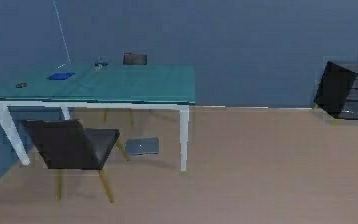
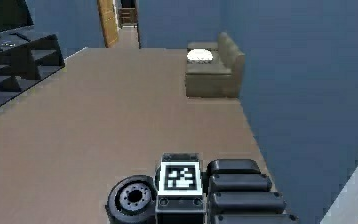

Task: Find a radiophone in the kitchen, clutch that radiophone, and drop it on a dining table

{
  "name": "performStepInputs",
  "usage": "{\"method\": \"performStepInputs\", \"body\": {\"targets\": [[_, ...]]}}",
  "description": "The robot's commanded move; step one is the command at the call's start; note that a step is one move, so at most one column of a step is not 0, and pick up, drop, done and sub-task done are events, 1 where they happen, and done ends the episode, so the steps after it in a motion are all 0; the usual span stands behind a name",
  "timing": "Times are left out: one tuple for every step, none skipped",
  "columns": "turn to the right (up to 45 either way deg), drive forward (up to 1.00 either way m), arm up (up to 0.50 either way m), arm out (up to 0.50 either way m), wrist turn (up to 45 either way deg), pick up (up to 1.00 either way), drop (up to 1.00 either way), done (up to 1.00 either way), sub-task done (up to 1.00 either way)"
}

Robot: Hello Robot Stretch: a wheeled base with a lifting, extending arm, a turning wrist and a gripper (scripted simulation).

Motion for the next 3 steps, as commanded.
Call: {"method": "performStepInputs", "body": {"targets": [[9.0,0.0,0.0,0.0,0.0,0.0,0.0,0.0,0.0],[0.0,0.3,0.0,0.0,0.0,0.0,0.0,0.0,0.0],[-42.0,0.0,0.0,0.0,0.0,0.0,0.0,0.0,0.0]]}}
